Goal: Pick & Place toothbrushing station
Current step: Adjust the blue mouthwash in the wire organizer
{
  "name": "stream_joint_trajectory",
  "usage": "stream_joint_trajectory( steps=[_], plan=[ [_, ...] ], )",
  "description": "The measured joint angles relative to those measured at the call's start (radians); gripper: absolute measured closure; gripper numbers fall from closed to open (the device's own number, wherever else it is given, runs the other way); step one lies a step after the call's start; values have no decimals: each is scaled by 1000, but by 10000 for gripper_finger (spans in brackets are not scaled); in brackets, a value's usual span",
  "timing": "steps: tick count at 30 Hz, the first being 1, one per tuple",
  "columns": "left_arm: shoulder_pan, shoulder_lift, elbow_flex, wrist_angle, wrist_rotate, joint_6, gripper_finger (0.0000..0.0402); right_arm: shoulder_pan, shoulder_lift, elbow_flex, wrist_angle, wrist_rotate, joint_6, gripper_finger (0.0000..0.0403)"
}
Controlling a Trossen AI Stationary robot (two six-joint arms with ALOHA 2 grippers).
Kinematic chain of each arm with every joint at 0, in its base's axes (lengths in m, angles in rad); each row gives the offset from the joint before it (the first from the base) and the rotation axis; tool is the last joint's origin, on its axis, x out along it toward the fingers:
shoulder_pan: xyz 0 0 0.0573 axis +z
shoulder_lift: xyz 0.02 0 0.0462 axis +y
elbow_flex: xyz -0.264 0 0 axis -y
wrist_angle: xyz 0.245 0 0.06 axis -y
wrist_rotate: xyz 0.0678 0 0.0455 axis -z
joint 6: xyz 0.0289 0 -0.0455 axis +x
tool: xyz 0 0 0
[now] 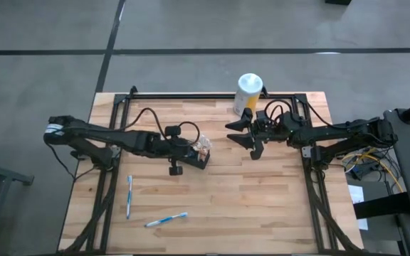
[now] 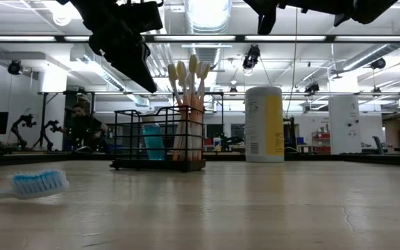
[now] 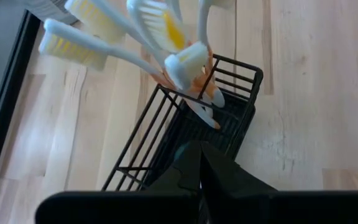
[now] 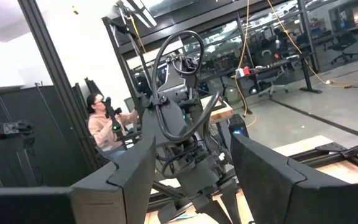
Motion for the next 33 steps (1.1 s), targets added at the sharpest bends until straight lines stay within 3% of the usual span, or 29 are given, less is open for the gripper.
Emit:
stream_joint_trajectory(
  steps=[9,33],
  plan=[
    [1,0,0,-5,52,0,394,0,0,0,0,0,-4,199],
    [20,2,-68,11,52,-23,394,0,0,0,0,0,-10,200]
  ],
)
